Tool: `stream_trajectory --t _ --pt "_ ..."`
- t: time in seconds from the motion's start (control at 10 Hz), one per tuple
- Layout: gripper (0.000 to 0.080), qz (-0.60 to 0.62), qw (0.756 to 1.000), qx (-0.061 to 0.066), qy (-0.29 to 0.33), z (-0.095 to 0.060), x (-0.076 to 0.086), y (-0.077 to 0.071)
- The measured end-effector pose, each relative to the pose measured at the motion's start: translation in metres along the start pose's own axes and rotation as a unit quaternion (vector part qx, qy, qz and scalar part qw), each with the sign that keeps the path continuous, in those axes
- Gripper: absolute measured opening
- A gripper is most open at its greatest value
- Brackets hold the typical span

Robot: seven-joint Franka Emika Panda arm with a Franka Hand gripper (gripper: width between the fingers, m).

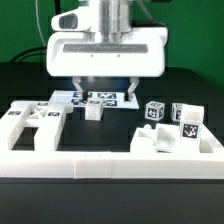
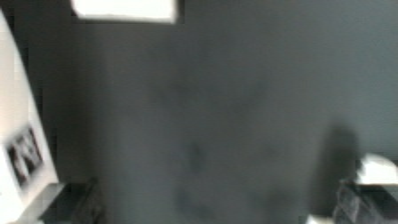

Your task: Assemble chair

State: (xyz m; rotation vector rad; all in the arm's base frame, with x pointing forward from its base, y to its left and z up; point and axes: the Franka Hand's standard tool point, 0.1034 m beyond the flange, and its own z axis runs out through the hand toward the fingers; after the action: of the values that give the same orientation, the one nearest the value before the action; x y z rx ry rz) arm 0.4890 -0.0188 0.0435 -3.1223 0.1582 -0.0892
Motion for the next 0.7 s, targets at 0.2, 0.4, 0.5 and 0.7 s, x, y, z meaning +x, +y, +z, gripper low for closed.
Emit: stream_trajectory --t 0.2,0.4,0.5,0.7 --pt "0.0649 0.000 1.000 -0.002 -0.002 0.0012 -0.0016 0.0130" --pt "0.0649 -0.001 1.000 0.000 -0.010 0.0020 -0.0033 0.0105" --pt "0.0649 -0.007 0.998 0.011 -0.057 0.0039 -0.0091 0.0064" --pt "0.0649 -0.004 0.992 0.010 -0.128 0.0051 -0.0061 0.0084"
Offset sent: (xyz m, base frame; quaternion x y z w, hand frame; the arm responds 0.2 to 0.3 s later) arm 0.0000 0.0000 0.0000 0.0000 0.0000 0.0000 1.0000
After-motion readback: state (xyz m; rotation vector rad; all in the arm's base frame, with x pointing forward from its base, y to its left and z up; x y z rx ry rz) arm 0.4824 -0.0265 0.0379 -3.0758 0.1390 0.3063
